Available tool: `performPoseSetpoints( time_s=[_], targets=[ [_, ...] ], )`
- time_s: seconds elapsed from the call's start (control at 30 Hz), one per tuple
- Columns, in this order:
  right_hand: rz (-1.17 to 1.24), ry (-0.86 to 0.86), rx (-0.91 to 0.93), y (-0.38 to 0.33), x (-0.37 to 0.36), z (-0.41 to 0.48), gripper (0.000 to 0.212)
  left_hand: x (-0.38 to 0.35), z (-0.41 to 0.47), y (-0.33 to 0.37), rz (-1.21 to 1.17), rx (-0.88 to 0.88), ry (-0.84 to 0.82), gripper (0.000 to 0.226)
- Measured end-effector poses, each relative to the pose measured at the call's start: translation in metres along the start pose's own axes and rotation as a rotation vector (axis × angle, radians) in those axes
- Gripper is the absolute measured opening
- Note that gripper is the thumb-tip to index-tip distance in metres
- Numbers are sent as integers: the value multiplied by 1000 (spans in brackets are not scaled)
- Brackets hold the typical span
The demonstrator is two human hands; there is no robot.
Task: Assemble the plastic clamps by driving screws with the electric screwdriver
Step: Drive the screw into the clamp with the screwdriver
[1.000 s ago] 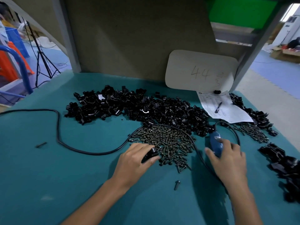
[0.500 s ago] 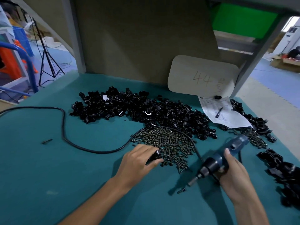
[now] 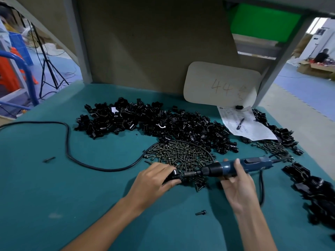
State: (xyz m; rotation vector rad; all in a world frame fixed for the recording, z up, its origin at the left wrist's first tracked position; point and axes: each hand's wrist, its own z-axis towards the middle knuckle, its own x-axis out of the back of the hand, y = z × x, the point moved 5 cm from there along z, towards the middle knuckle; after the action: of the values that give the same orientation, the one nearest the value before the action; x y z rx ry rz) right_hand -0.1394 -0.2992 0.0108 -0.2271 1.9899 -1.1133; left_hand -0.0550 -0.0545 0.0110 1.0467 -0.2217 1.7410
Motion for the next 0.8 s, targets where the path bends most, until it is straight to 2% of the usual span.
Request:
performPoseSetpoints(
  time_s=[0.13,0.3,0.33,0.43,0.5,0.8],
  targets=[
    [6,-24,11,7,-5,-1,39,1,-1,0,-16,9,-16,37],
    [36,-100,-54,12,0,4,20,-1,0,-1,-23,20,-62,38],
    [41,-118,-74,12,4,4,22,-2,0,-1,-31,18,-80,37],
    [76,-137,-113,11,13,2,53,-4,0,-1,-42,12,-120,36],
    [58,-136,-121,12,14,0,64,-4,0,0,-40,7,-126,36],
    [46,-160,-111,13,17,0,67,-3,0,1,-43,26,-155,41]
  ],
)
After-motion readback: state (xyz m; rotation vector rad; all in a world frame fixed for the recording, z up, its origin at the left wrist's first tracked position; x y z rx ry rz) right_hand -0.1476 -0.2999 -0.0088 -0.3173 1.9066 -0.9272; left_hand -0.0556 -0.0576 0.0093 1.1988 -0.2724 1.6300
